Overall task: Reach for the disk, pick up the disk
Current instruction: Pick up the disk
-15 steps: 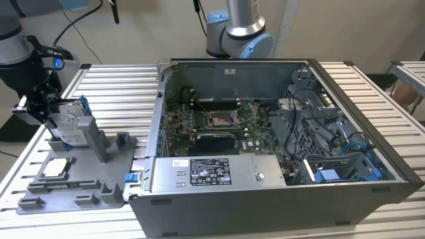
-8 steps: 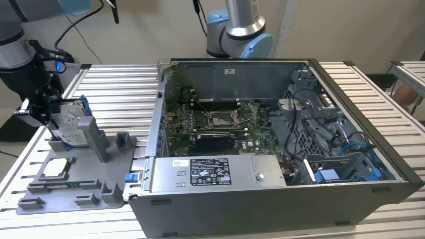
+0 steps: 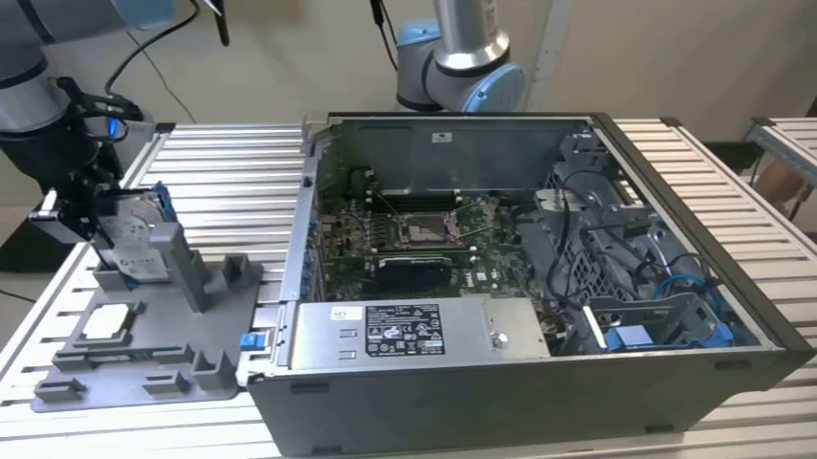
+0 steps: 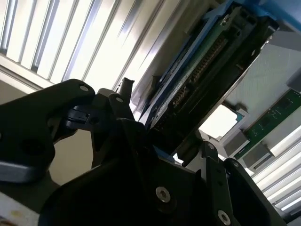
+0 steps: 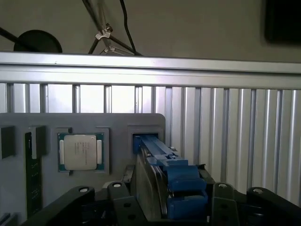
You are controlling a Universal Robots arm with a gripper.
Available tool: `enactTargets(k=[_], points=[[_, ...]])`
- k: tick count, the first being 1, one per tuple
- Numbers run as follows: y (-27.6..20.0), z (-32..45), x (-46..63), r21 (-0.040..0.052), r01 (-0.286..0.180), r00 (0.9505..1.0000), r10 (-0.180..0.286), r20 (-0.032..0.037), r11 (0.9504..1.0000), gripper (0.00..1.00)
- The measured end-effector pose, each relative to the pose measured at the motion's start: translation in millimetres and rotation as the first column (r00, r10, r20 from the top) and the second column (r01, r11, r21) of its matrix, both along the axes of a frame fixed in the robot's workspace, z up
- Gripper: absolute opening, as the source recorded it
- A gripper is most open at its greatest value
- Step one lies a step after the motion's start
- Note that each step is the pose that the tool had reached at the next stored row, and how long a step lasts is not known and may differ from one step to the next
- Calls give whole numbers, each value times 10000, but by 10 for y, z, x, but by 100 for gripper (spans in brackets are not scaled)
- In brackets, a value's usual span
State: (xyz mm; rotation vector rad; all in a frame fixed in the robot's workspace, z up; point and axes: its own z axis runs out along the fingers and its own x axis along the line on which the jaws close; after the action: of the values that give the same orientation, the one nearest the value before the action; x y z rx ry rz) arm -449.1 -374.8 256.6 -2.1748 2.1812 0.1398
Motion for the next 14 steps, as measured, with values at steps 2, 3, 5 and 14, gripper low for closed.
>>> enactTargets(k=[2,3,5,14], points=[[0,0,0,0,0,10000,0,0,10000,100],[0,0,0,0,0,10000,0,0,10000,100],[-1,-1,0,1,0,10000,0,5,10000,100],[1,20,-1,7,3,10000,-3,12,10000,100]])
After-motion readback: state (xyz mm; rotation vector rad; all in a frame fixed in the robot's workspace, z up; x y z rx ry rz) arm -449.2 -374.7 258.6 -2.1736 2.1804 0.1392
